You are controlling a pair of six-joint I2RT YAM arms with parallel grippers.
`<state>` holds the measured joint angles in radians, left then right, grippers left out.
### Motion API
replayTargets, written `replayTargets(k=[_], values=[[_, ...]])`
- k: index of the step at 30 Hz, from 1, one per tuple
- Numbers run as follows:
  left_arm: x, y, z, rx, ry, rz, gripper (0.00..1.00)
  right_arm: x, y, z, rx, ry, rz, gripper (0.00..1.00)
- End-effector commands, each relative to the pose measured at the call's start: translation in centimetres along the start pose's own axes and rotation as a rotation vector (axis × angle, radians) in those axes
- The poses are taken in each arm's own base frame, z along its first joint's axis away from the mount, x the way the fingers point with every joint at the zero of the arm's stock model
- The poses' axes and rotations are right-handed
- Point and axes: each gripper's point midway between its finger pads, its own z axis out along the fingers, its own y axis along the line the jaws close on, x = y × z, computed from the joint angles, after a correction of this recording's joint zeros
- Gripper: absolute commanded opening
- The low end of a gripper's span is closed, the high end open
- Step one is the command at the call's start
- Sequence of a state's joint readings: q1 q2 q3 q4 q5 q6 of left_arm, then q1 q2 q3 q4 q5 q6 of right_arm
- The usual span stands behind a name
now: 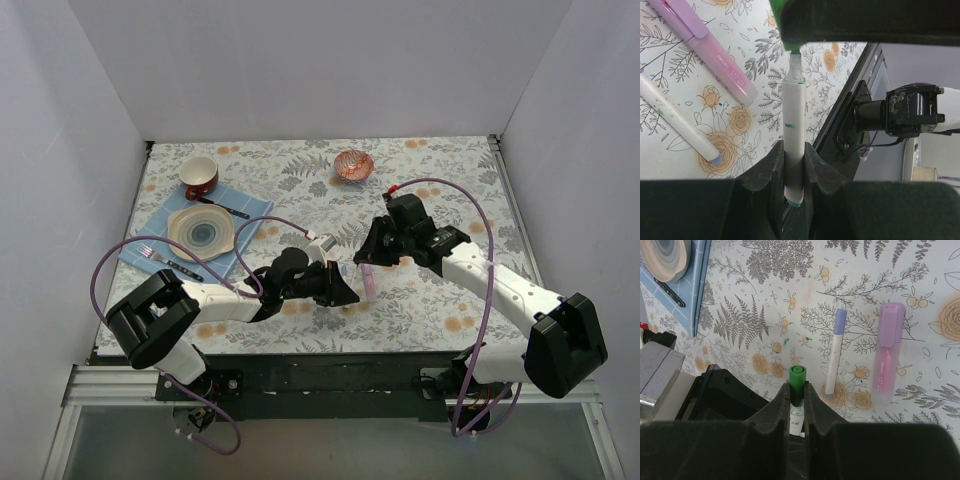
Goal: Insert the pens into the pen caps
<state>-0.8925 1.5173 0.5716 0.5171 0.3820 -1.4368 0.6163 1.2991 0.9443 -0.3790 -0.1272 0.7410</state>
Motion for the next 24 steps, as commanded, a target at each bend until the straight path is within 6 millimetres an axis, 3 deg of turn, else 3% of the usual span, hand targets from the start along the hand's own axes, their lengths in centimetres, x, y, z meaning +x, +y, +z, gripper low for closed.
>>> replayTargets(k=[1,11,15,19,24], values=[[-1.0,-1.2,0.1,0.039,-0.036,0.02,0.0,-0.1,1.5,-0.5,-0.05,-0.03,-0.008,0.01],[-1.1,-0.8,-0.3,0.016,-0.058,0.017,0.0,1.7,0.6,-0.9,-0.03,-0.029,-0.017,0.01],[-1.4,-1.2,-0.6,0.04,-0.079,0.008,0.0,2.5,1.4,-1.3,-0.116,-0.035,-0.032,0.01],[-2.4,-4.6,-1.8,0.185,-0.129,0.032,0.0,3.4,2.8,-1.9,-0.228,-0.027,-0.063,0.01],[-3.6,-6.2,-3.0,0.237,-0.186,0.081,0.0,3.4,4.4,-3.7,-0.354,-0.092,-0.084,0.02]])
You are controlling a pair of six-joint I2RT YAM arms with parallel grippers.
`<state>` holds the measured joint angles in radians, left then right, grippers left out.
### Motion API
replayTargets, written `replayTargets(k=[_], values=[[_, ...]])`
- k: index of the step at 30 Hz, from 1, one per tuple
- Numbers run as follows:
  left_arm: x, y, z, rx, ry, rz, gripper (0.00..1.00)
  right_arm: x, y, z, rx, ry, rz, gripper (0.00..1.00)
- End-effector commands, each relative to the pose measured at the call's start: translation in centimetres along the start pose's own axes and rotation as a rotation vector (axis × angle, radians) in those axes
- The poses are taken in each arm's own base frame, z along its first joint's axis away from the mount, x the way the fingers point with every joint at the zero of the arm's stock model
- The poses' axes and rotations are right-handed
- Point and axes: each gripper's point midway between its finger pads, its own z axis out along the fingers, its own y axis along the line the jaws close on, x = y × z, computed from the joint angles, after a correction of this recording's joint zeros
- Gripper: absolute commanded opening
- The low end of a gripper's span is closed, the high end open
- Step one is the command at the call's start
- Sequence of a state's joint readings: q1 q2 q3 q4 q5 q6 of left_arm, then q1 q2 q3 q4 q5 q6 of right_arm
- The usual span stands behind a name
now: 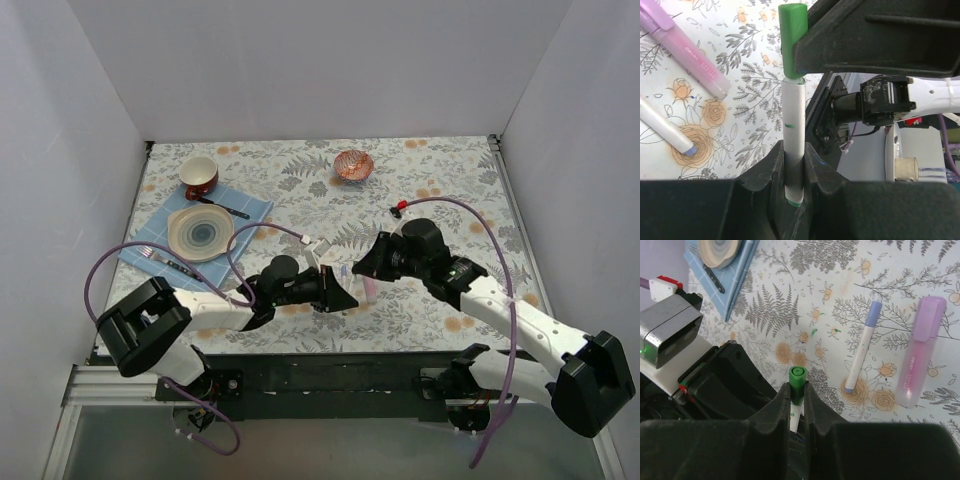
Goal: Insert the pens into the pen caps
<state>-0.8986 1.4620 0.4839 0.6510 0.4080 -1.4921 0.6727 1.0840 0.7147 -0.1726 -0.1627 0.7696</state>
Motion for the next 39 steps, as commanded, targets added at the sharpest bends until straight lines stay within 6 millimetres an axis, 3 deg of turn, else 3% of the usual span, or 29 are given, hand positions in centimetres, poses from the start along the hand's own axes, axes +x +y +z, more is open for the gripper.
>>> replayTargets(k=[1,9,18,26,31,39], values=[[-4.0,-5.0,-1.2,0.158,-0.152,0.108,0.0,0.5,3.3,-1.5,-0.181,-0.019,-0.03,0.02],[-5.8,-9.7,-3.0,0.309,-0.203,0.253,0.0,-0.7,7.9,-4.6,-0.417,-0.097,-0.104,0.17],[-6.9,-12.4,-4.4,0.348,-0.21,0.387,0.0,-4.3,13.0,-9.0,-0.567,-0.24,-0.208,0.42],[-7.7,-12.9,-5.2,0.292,-0.202,0.515,0.0,-6.1,15.5,-11.8,-0.624,-0.322,-0.272,0.61],[-7.7,-14.2,-6.0,0.348,-0.217,0.52,0.0,-7.4,17.5,-13.5,-0.672,-0.362,-0.302,0.73],[-7.9,-15.3,-6.6,0.379,-0.226,0.536,0.0,-9.4,19.5,-16.1,-0.679,-0.439,-0.378,0.75]])
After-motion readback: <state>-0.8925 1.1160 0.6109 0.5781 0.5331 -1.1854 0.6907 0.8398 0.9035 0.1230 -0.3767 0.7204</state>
